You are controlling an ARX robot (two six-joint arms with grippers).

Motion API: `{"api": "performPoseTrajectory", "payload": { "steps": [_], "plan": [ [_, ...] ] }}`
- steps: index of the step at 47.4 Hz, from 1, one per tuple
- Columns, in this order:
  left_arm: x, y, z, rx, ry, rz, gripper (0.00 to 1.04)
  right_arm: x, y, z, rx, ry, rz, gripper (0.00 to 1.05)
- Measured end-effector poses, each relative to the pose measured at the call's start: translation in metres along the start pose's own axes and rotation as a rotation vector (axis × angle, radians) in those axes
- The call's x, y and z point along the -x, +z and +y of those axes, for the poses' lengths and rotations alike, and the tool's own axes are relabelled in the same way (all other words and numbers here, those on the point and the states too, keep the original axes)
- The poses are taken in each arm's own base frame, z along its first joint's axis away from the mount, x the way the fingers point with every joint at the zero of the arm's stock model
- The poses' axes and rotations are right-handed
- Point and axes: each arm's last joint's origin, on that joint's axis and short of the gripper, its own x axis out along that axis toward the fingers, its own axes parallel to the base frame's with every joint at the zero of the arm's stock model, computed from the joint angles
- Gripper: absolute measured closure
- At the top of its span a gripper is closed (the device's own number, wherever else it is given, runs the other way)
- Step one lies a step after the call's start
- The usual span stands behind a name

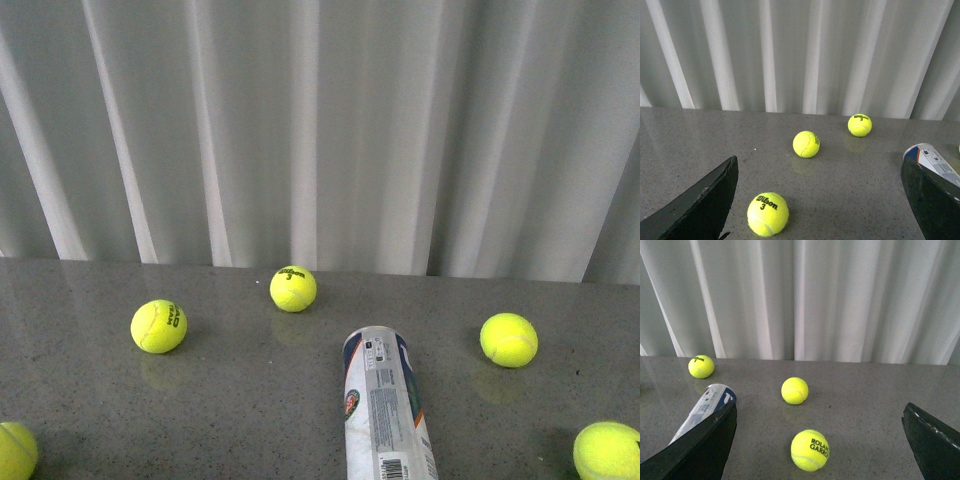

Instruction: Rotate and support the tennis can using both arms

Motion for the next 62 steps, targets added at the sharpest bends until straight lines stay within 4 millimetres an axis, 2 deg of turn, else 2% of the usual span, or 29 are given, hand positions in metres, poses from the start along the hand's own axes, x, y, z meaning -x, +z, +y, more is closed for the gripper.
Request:
{"api": "performPoseTrajectory", "payload": {
  "steps": [54, 58, 62],
  "plan": [
    [0.000, 0.000, 0.000, 0.000, 0.000, 0.000, 0.07, 0.000, 0.000, 0.000, 0.000, 0.000, 0.000, 0.07],
    [0.000, 0.000, 0.000, 0.000, 0.000, 0.000, 0.07, -0.001, 0.000, 0.000, -0.031, 0.019, 0.149, 0.07],
    [0.000, 0.000, 0.000, 0.000, 0.000, 0.000, 0.07, -0.011, 0.006, 0.002, -0.069, 0.025, 0.263, 0.07]
  ]
}}
